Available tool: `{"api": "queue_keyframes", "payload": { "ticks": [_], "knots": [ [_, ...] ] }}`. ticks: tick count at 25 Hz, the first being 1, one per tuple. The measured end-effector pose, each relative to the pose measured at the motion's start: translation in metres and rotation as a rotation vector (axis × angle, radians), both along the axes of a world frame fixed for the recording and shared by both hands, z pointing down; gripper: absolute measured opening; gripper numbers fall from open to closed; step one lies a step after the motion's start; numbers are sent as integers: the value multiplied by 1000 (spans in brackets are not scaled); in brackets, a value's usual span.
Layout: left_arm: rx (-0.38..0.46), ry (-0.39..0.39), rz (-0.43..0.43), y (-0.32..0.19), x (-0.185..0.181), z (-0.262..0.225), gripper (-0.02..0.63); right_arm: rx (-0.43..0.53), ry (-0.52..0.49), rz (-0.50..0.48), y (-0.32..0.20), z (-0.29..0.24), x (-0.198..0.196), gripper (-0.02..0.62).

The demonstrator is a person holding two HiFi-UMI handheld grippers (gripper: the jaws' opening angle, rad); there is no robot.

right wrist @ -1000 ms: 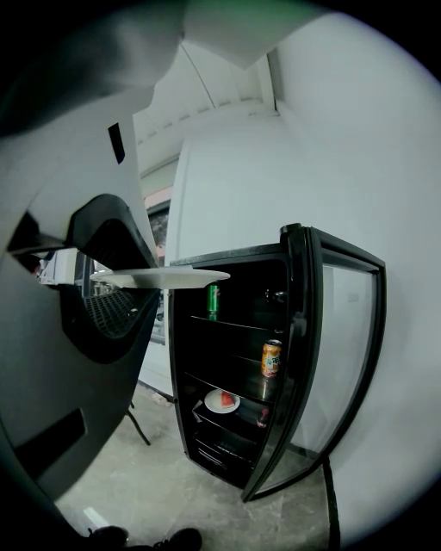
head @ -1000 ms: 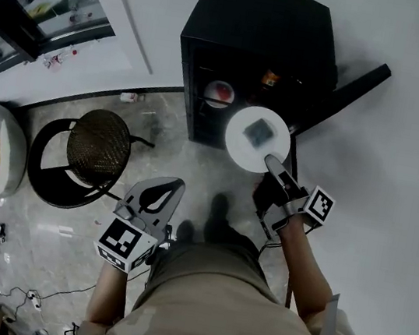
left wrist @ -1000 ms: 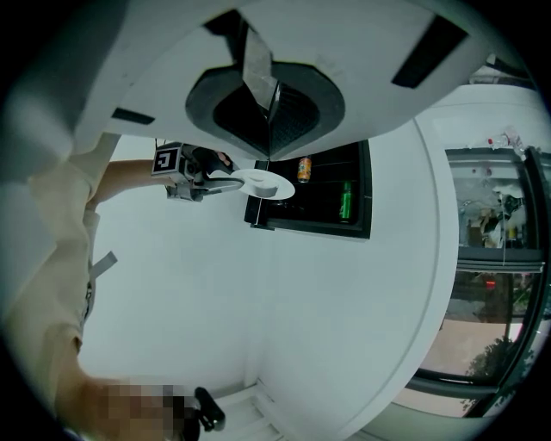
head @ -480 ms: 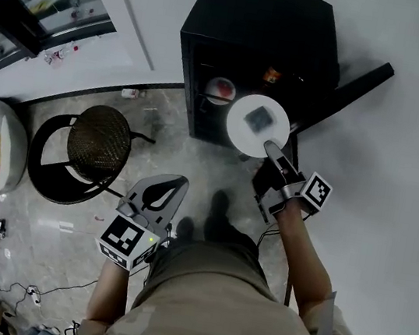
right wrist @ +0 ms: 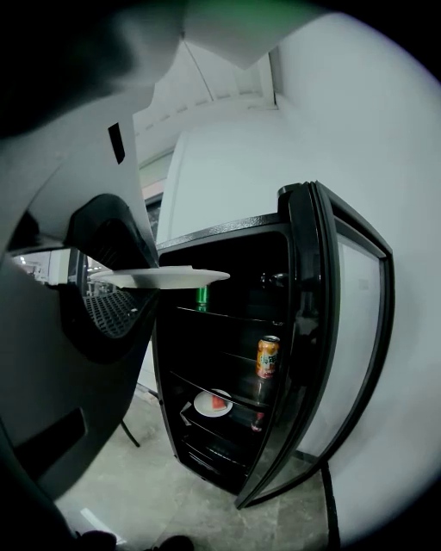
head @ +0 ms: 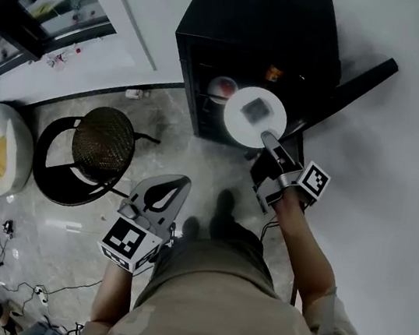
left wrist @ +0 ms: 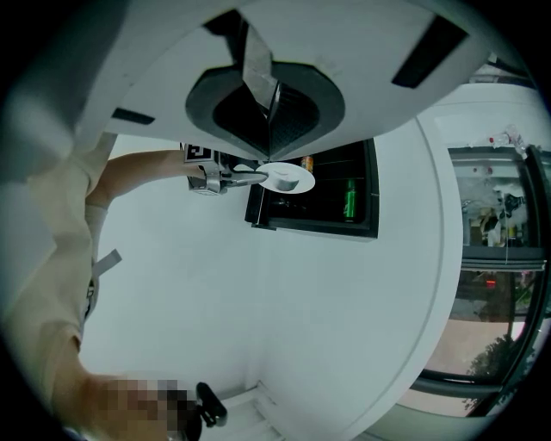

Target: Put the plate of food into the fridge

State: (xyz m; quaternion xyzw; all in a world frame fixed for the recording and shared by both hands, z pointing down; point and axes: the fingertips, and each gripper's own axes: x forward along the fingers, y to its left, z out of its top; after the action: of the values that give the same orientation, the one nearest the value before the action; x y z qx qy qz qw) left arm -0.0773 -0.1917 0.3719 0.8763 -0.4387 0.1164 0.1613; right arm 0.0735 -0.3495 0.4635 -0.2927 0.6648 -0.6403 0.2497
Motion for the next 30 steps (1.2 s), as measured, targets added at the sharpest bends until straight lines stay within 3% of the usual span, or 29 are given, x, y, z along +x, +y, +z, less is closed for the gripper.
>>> {"api": "queue_keyframes", "payload": {
  "ticks": [18,23,30],
  "knots": [
    [-19,-12,-14,-16,-2,3,12,-57,-20,113,-46,28,-5,44],
    [-42,-6,-12,-45,-4,15,12,-73,-15,133,-77,40,-14,44],
    [-36,-2,27,-47,24,17,12,-73,-7,151,-77,43,-12,44]
  ]
}}
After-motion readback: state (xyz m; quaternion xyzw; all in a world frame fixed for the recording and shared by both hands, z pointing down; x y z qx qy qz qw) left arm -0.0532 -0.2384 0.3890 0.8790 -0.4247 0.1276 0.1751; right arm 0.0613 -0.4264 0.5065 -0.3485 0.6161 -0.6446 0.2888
